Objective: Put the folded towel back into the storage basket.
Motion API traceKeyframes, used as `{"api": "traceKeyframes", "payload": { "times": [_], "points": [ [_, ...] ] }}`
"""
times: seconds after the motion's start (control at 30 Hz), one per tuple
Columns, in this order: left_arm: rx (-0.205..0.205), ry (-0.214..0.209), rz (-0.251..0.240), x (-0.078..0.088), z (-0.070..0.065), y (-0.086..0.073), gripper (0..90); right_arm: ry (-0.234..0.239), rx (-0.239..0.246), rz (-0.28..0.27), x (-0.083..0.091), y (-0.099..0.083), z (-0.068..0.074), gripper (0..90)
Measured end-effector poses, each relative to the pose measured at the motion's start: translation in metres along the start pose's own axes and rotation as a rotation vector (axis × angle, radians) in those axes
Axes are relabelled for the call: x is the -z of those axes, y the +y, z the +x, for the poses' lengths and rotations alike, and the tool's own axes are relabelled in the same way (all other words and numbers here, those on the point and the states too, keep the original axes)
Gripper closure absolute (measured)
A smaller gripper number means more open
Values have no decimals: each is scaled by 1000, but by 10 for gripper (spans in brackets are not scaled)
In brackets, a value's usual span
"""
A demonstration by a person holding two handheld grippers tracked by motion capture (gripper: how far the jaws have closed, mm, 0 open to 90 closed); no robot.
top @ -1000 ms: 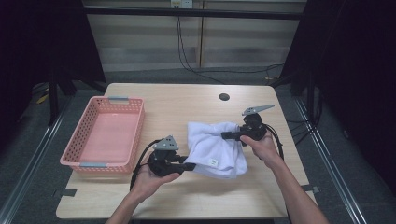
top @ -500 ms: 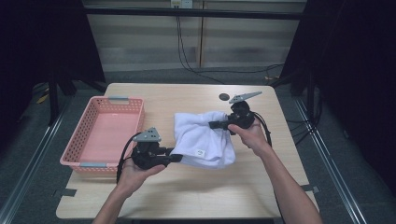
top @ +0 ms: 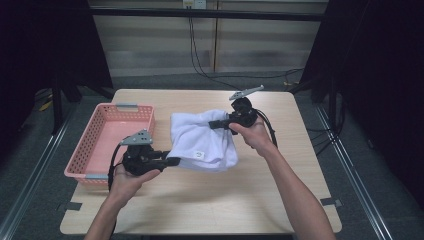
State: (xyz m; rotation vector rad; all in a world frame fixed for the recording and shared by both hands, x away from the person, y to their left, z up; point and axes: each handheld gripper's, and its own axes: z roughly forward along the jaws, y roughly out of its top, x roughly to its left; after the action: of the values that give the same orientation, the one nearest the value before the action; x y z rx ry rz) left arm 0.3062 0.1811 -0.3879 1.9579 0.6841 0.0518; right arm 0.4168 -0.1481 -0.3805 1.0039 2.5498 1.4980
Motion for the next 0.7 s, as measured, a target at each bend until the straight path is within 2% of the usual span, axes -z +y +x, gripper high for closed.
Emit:
{"api": "traceKeyframes", "payload": {
  "times": [0.17,0.27,0.4,0.7],
  "points": [
    [-4,18,-13,15,8,-1,699,12,13,0,-11,15,6,681],
    [5,33,-27,26,15,-1,702,8,24,-23,-16,26,12,681],
    [13,60,-32,42,24,-2,703,20,35,-10,-29,42,19,682],
    [64,116,-70,74,43,-12,705,49,37,15,-62,71,30,681]
  ]
}}
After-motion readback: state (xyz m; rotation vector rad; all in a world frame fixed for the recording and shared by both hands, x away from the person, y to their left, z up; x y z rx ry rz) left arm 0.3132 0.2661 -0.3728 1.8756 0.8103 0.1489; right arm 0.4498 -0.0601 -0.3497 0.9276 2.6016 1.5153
